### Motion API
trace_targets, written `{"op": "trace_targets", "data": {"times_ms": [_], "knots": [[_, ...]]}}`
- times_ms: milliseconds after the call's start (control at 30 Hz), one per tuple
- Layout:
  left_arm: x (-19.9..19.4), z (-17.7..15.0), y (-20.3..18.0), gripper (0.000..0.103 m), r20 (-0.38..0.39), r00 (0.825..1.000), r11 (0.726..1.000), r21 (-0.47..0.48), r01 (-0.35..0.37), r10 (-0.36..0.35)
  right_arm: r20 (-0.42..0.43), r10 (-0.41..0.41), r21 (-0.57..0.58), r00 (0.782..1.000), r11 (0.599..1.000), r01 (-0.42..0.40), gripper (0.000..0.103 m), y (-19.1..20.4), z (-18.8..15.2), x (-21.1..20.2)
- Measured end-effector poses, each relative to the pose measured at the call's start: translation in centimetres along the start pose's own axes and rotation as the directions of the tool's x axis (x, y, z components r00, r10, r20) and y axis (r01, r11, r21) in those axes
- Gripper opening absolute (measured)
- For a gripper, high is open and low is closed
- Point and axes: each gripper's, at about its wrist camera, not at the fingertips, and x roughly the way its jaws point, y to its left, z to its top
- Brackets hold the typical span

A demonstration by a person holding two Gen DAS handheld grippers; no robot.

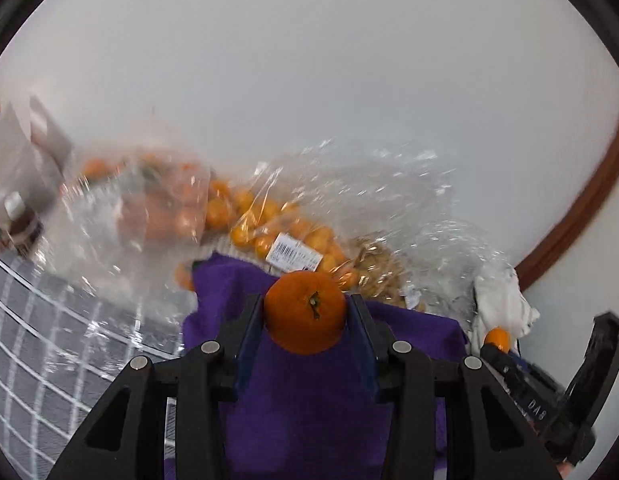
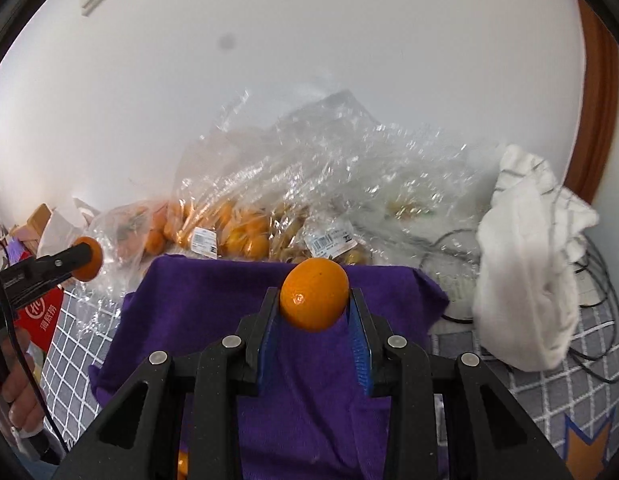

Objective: Organize fruits
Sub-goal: 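Lift and carry both held fruits over the purple towel with both tools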

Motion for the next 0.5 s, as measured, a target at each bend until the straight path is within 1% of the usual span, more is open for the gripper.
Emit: {"op": "trace_targets", "data": {"times_ms": [133, 167, 233, 300, 400, 500], "knots": [[3.2, -0.8, 0.9, 0.04, -0.053, 0.997, 0.998, 0.011, -0.055, 0.055, -0.065, -0.008, -0.007, 0.998, 1.0, 0.007, 0.033, -0.8, -0.8, 2.9], [4.1, -1.1, 1.2, 0.04, -0.073, 0.995, 0.998, 0.008, -0.062, 0.062, -0.094, -0.023, -0.017, 0.995, 1.0, 0.021, 0.033, -1.0, -1.1, 3.9], [5.3, -1.4, 1.5, 0.04, -0.126, 0.989, 0.997, 0.012, -0.073, 0.074, -0.12, -0.032, -0.015, 0.992, 0.999, 0.031, 0.033, -1.3, -1.5, 5.2], [5.8, -1.7, 1.7, 0.04, -0.14, 0.988, 0.998, 0.01, -0.068, 0.069, -0.154, -0.033, -0.011, 0.987, 0.999, 0.032, 0.033, -1.6, -1.8, 6.3], [6.5, -2.0, 1.6, 0.04, -0.161, 0.984, 0.997, 0.029, -0.072, 0.076, -0.181, -0.052, -0.018, 0.982, 0.999, 0.049, 0.033, -1.9, -2.4, 7.3], [6.9, -2.0, 1.4, 0.04, -0.17, 0.982, 0.997, 0.038, -0.072, 0.077, -0.191, -0.052, -0.017, 0.98, 0.999, 0.05, 0.033, -2.1, -2.8, 7.9]]}}
